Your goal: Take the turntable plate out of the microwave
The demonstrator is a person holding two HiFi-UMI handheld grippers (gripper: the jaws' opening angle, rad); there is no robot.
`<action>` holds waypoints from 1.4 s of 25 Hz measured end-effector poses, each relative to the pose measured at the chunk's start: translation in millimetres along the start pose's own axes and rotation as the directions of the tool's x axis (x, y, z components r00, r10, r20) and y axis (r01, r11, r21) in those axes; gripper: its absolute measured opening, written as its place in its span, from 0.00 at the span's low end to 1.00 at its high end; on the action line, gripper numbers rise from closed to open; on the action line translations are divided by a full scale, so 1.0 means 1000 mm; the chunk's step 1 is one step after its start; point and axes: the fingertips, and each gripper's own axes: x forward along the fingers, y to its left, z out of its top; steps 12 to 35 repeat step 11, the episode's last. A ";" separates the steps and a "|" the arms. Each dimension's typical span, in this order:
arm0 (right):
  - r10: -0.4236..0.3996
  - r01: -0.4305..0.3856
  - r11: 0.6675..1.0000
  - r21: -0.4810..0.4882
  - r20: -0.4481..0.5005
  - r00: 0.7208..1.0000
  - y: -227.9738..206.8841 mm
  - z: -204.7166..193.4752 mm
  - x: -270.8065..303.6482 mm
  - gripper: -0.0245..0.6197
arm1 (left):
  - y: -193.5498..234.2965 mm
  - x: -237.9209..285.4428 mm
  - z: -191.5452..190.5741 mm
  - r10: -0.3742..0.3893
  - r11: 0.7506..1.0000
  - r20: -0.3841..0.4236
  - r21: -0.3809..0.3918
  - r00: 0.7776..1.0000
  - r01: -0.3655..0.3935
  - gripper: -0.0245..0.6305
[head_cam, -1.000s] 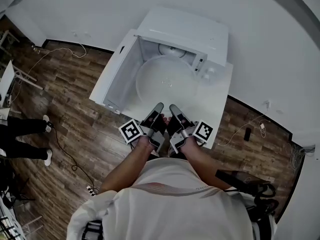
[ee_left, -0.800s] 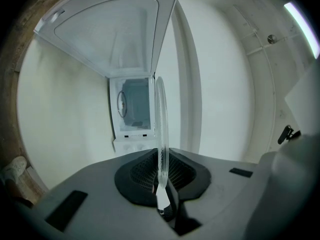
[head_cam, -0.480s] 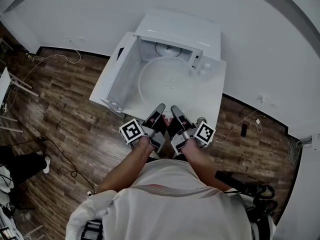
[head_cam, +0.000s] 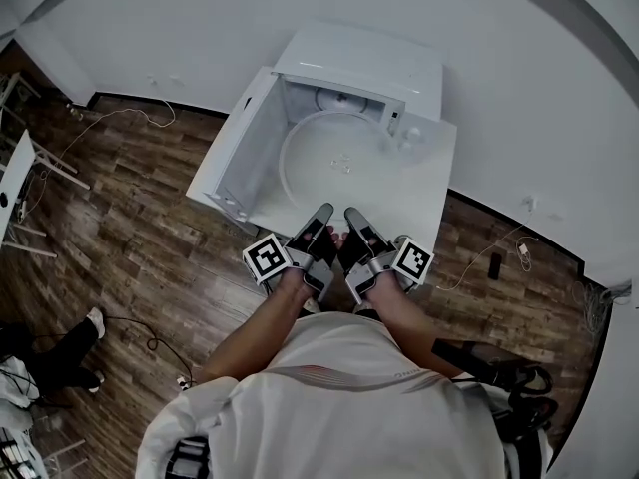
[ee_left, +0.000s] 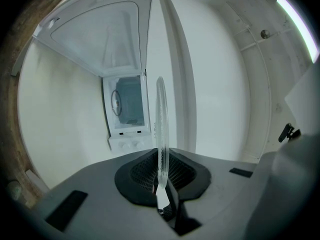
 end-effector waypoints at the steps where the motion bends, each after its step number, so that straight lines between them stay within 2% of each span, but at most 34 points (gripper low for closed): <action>1: -0.001 0.001 1.000 0.002 -0.005 1.000 0.000 0.001 -0.001 0.09 | 0.000 0.001 -0.001 0.001 1.000 0.005 -0.002 1.000 -0.001 0.10; 11: 0.010 -0.009 1.000 0.015 -0.030 1.000 0.002 0.020 0.002 0.09 | -0.003 0.019 -0.003 0.005 1.000 0.027 0.002 1.000 -0.005 0.10; 35: 0.010 -0.009 1.000 0.015 -0.030 1.000 0.002 0.020 0.002 0.09 | -0.003 0.019 -0.003 0.005 1.000 0.027 0.002 1.000 -0.005 0.10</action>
